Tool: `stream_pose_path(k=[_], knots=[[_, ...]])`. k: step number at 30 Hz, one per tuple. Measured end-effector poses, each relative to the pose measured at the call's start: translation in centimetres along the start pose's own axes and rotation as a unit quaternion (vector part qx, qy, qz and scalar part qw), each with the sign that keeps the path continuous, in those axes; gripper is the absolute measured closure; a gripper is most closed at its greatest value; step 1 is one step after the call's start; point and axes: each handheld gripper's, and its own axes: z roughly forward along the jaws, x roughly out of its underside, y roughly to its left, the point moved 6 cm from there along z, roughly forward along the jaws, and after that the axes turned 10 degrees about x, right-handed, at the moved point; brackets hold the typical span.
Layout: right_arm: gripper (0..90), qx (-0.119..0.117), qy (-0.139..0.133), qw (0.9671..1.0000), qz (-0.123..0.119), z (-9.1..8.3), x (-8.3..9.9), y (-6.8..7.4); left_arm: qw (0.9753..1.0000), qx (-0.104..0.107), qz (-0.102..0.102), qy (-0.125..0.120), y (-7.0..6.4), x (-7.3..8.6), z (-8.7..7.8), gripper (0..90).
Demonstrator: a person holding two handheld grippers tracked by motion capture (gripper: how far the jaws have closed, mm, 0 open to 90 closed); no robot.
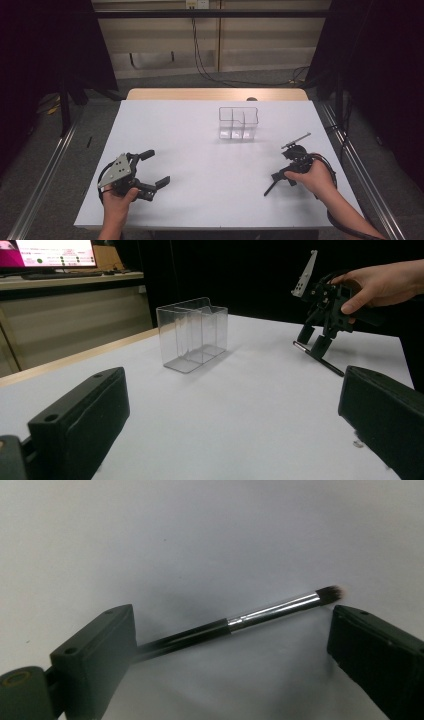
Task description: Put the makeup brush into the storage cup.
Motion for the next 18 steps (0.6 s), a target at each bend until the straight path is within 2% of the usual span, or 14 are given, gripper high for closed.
stream_pose_path(k=[5, 13, 18], knots=[[11.3, 0.030, 0.001, 0.9992, -0.027, 0.06, 0.08, 0.08, 1.0000, 0.001, 0.001, 0.001, -0.04, -0.03, 0.03, 0.0], [13.8, 0.030, 0.004, 0.9991, -0.029, -0.02, 0.04, 0.20, 1.0000, 0.000, 0.001, 0.003, 0.01, 0.04, 0.05, 0.0], [19.9, 0.029, 0.002, 0.9991, -0.031, -0.21, 0.01, 0.44, 1.0000, 0.001, 0.001, 0.003, -0.05, 0.03, 0.16, 0.0]])
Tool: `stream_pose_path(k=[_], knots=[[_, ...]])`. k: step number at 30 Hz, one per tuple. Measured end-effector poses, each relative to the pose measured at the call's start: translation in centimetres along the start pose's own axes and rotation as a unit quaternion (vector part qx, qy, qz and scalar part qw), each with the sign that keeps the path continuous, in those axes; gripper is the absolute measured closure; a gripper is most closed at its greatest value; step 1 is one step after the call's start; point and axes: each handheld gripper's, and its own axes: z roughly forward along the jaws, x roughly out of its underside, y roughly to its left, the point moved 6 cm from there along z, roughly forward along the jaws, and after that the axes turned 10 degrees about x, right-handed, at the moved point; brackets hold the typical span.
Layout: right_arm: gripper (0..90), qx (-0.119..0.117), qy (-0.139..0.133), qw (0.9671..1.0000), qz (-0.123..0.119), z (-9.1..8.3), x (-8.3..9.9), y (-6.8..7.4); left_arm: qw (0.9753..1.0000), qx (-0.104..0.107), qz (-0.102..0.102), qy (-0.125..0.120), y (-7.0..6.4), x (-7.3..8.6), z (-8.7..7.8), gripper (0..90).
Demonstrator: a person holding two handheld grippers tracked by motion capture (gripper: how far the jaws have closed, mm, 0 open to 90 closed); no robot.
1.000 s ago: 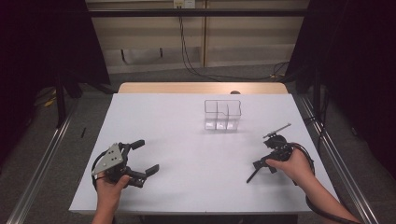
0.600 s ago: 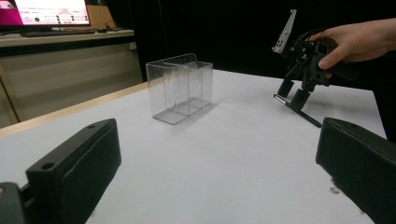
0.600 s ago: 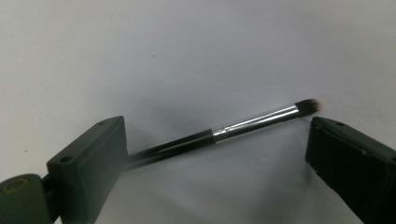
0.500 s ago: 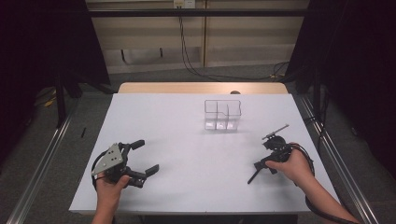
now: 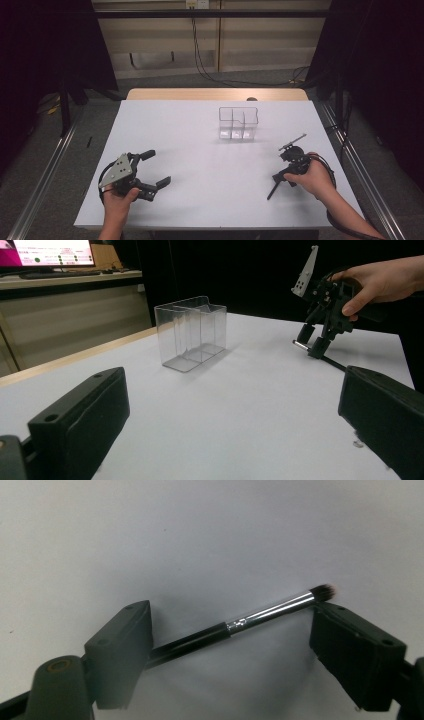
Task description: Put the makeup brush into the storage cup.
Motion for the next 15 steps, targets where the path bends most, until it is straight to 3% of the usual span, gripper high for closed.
stream_pose_path(k=[8, 13, 15], knots=[[29.9, -0.001, 0.000, 1.0000, -0.001, -0.25, -0.12, 0.19, 1.0000, 0.001, 0.001, 0.002, -0.03, 0.03, 0.06, 0.0], [30.9, -0.004, 0.004, 1.0000, -0.007, -0.28, -0.24, 0.21, 1.0000, 0.000, 0.002, 0.003, 0.03, 0.06, 0.05, 0.0], [39.4, -0.004, -0.002, 0.9999, -0.011, -0.37, -0.38, 0.26, 1.0000, 0.001, 0.002, 0.003, 0.04, 0.06, 0.09, 0.0]])
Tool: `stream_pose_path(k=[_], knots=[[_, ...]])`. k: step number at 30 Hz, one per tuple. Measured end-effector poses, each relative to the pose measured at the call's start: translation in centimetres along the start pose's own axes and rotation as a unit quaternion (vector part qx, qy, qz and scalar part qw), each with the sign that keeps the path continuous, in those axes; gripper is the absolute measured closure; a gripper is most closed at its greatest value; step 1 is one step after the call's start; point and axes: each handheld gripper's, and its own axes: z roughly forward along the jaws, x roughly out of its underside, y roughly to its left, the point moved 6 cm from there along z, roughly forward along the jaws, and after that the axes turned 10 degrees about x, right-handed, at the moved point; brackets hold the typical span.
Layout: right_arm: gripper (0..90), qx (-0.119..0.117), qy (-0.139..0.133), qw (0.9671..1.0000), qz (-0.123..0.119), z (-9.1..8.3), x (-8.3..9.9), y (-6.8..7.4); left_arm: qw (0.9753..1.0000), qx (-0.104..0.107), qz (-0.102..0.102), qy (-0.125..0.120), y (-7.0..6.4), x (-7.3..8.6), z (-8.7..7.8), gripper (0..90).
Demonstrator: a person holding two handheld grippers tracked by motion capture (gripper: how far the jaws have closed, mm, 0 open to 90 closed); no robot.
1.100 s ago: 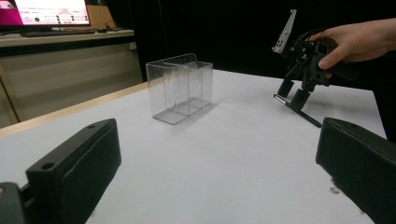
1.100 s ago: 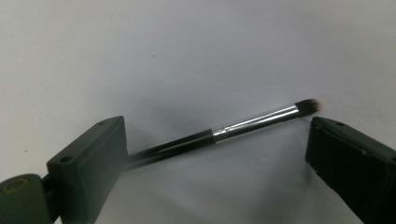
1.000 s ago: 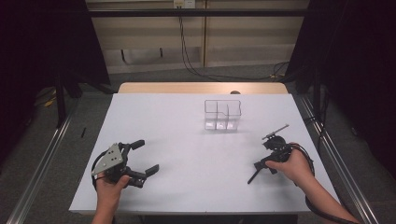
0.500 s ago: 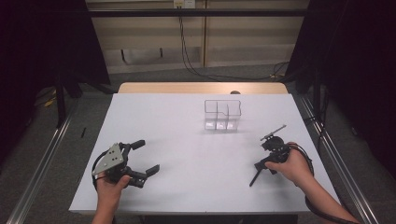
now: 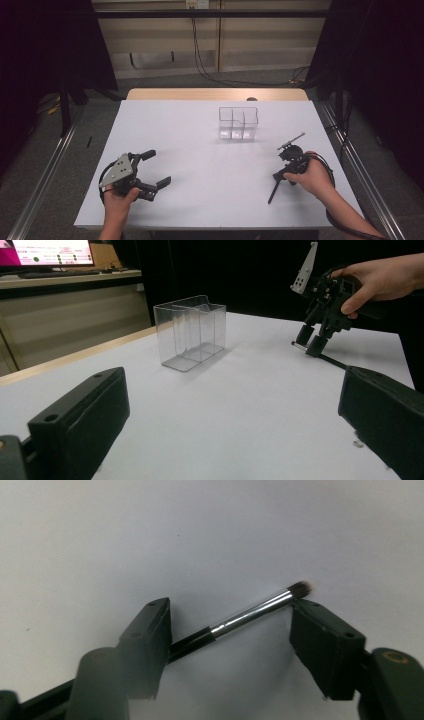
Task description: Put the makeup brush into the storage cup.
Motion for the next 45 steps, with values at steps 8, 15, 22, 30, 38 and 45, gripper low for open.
stream_pose_path(k=[8, 15, 22, 30, 38, 45], knots=[[50.7, -0.002, -0.008, 0.9999, -0.006, -0.05, -0.44, 0.19, 1.0000, -0.001, -0.001, -0.001, 0.06, -0.03, -0.15, 0.0], [64.4, -0.010, -0.012, 0.9998, -0.009, -0.19, -0.58, 0.33, 1.0000, -0.003, 0.001, 0.000, 0.03, -0.10, -0.14, 0.0], [63.3, -0.019, -0.015, 0.9997, 0.007, -0.19, -0.63, 0.22, 1.0000, -0.003, 0.000, -0.001, 0.04, -0.09, -0.20, 0.0], [55.0, -0.032, -0.017, 0.9991, 0.021, -0.27, -0.44, 0.21, 1.0000, -0.004, 0.001, 0.000, 0.01, -0.07, -0.23, 0.0], [62.0, -0.032, -0.013, 0.9994, 0.007, -0.51, 0.07, 0.60, 1.0000, -0.002, 0.001, 0.001, -0.08, -0.09, -0.08, 0.0], [83.4, -0.019, -0.016, 0.9997, 0.001, -0.28, -0.03, -0.08, 1.0000, -0.003, 0.002, 0.003, -0.05, -0.05, -0.14, 0.0]])
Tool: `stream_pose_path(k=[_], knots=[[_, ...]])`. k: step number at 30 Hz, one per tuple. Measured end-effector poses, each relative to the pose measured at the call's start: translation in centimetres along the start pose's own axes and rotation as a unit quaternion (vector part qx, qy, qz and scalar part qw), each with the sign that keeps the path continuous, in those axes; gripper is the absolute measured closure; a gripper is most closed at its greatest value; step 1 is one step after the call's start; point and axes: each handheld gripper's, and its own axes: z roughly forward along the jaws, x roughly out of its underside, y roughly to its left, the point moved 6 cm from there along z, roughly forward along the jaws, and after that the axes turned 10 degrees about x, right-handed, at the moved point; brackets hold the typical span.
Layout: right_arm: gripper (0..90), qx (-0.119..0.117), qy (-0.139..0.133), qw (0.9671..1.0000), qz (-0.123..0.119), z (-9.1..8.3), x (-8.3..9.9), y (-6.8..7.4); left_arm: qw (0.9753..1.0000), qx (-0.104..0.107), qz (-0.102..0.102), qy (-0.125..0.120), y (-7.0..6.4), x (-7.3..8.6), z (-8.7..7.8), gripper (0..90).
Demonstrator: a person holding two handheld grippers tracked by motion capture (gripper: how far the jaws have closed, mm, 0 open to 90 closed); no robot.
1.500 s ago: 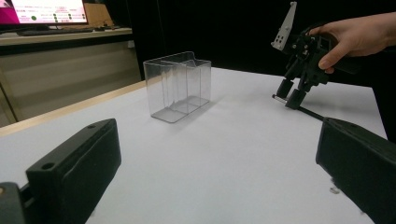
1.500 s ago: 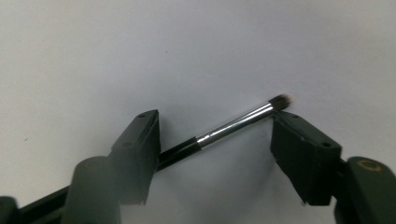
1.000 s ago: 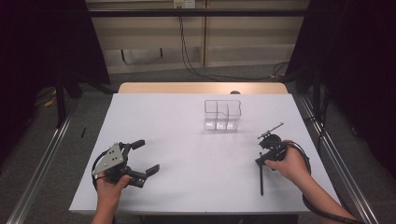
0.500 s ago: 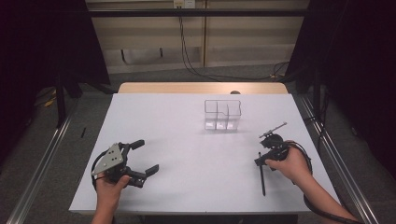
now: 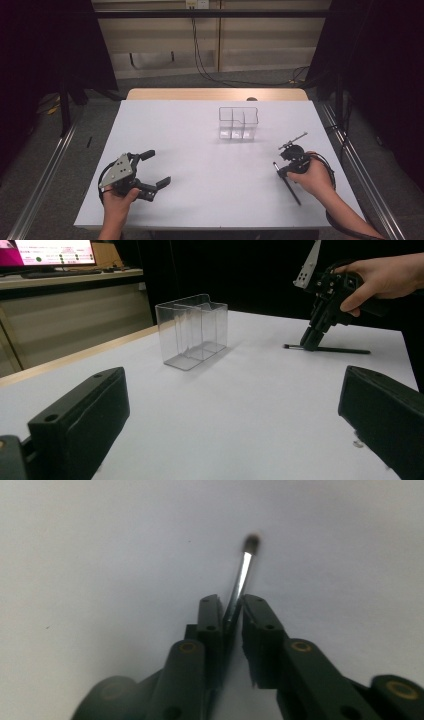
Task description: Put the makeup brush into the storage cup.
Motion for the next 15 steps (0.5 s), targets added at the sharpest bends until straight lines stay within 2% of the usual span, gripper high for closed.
stream_pose_path(k=[4, 6, 8, 9, 11, 15], knots=[[83.5, -0.003, -0.001, 1.0000, -0.008, 0.0, -0.2, 0.1, 1.0000, 0.000, 0.000, 0.000, 0.0, 0.0, 0.0, 0.0], [83.4, -0.007, -0.017, 0.9998, -0.009, 0.2, -0.7, 0.1, 1.0000, 0.000, 0.000, 0.001, 0.0, 0.0, 0.0, 0.0], [83.5, -0.010, -0.019, 0.9997, -0.011, 0.4, -0.8, 0.2, 1.0000, 0.000, 0.000, 0.001, 0.0, 0.0, 0.0, 0.0], [83.5, -0.021, -0.029, 0.9993, -0.006, 0.4, -1.2, 0.5, 1.0000, -0.001, 0.001, 0.003, 0.1, 0.1, 0.0, 0.0], [83.3, -0.018, -0.022, 0.9995, -0.017, 0.5, -1.4, 0.8, 1.0000, -0.001, 0.001, 0.003, 0.1, 0.1, 0.0, 0.0], [79.7, -0.025, -0.017, 0.9993, -0.023, 0.4, -1.4, 1.0, 1.0000, -0.001, 0.000, 0.002, 0.1, 0.1, -0.1, 0.0]])
